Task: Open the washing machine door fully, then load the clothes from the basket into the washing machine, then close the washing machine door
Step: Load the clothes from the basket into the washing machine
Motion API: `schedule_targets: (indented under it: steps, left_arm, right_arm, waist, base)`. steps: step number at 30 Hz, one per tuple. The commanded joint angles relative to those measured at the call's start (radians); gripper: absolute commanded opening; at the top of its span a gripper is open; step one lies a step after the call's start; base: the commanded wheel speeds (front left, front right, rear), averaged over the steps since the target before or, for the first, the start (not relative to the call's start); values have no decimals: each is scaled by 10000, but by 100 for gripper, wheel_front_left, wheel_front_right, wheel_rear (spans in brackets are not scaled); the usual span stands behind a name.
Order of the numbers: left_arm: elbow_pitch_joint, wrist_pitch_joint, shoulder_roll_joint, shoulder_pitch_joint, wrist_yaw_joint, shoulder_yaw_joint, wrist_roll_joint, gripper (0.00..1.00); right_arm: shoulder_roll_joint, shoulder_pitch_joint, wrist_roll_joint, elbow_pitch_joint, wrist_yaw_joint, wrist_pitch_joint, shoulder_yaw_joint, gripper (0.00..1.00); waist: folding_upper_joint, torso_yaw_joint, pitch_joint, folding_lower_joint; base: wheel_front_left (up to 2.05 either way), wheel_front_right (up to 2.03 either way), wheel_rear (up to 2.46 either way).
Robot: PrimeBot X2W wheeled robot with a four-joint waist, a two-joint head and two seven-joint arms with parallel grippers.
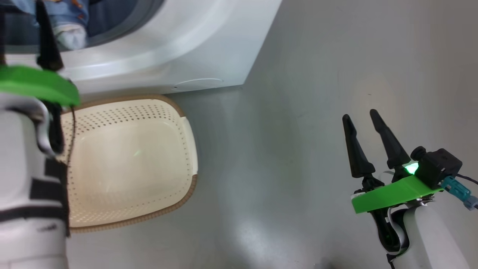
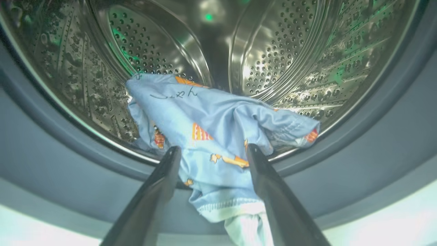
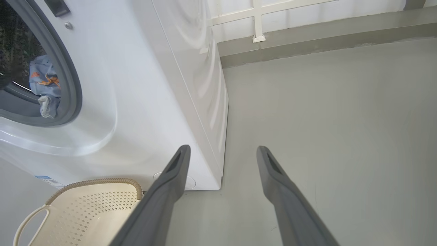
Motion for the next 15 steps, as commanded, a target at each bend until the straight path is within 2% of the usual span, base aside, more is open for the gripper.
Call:
schedule_targets:
  steps: [1, 15]
  left_arm:
    - [-458, -51, 296, 455, -15, 164, 126, 100]
    - [-2702, -51, -429, 3639, -23, 337, 134, 100]
  right_arm:
    - [-85, 122, -60, -253, 16, -49, 142, 100]
    - [-431, 292, -110, -251, 16, -49, 89, 100]
  waist:
    - [0, 151, -74, 0]
    - [0, 614, -383, 0]
  base:
    - [0, 0, 0]
    - [0, 0, 0]
